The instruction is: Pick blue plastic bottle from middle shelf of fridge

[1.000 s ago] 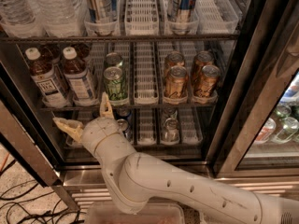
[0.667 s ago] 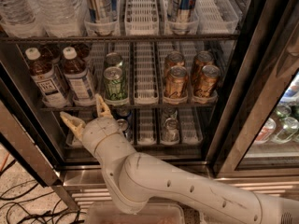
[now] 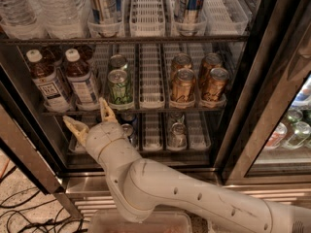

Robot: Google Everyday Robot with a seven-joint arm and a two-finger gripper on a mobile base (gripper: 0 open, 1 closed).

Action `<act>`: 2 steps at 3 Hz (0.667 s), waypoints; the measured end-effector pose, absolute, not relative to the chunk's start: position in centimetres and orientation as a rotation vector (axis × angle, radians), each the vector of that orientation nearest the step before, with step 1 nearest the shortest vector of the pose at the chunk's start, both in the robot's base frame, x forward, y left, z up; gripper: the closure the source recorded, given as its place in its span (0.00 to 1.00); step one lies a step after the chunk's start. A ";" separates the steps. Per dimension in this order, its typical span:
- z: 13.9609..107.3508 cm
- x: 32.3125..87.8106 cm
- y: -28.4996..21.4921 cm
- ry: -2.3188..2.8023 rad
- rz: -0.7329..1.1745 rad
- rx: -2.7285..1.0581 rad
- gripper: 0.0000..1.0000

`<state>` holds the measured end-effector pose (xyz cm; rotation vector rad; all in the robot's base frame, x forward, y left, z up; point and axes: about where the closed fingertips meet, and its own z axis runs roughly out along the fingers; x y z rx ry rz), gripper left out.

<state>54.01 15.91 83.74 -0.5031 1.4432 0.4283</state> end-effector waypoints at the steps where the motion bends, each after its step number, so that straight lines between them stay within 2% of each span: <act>1: 84.0 54.0 15.8 1.439 0.428 -0.500 0.28; 2: 84.8 54.6 15.9 1.431 0.433 -0.498 0.23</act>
Offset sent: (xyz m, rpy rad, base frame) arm 0.0120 -0.0004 0.0201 0.0173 -0.0166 0.0043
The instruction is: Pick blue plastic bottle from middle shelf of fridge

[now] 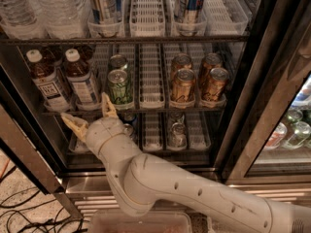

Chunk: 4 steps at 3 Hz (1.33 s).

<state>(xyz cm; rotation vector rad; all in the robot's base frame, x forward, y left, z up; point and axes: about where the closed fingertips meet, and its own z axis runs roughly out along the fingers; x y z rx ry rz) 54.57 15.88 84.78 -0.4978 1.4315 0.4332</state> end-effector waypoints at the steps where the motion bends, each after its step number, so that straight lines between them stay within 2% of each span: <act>1: 85.3 55.8 16.2 1.437 0.436 -0.506 0.21; 4: 84.6 61.8 16.8 1.433 0.445 -0.496 0.19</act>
Offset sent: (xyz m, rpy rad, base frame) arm 0.0471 0.0041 0.0120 -0.0022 0.0169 -0.0012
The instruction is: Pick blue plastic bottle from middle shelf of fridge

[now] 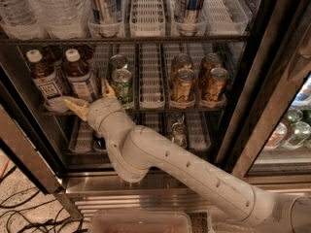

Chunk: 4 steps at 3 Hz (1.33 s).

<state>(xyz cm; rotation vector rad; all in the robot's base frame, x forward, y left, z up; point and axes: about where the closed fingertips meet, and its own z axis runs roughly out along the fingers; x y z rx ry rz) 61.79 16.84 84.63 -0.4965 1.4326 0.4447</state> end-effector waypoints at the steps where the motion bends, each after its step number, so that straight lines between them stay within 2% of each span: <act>1: 84.2 62.2 17.4 1.435 0.442 -0.509 0.20; 2: 84.1 62.5 17.9 1.427 0.437 -0.514 0.38; 4: 84.1 62.5 17.9 1.427 0.437 -0.514 0.85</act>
Offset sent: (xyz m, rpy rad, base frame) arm 0.0106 0.0159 -0.0064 -0.0202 -0.0197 0.0065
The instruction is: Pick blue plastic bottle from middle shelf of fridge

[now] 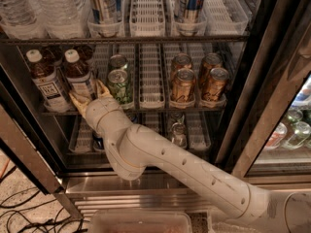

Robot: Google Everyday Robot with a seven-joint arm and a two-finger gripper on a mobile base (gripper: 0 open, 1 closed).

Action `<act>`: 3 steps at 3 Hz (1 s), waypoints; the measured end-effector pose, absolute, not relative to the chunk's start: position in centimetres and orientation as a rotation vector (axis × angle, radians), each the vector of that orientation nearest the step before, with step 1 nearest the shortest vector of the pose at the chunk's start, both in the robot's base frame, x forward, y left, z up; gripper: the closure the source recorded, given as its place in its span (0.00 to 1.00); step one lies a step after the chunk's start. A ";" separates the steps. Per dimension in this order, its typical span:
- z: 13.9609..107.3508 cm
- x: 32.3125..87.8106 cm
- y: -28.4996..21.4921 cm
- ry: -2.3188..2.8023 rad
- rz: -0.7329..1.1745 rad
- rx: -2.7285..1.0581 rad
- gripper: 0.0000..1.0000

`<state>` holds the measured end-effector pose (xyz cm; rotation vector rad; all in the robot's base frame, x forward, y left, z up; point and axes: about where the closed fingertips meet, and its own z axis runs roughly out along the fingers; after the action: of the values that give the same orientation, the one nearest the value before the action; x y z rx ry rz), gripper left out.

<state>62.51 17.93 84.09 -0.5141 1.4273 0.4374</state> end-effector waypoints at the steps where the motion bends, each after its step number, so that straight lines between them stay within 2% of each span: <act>1: 84.7 62.0 17.8 1.396 0.436 -0.517 1.00; 3: 86.4 61.0 17.9 1.321 0.426 -0.527 1.00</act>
Offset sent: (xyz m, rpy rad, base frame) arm -0.0179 -0.0043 0.0207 0.0260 -0.1141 0.0049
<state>61.00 17.86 86.40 -0.5272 1.3211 0.4262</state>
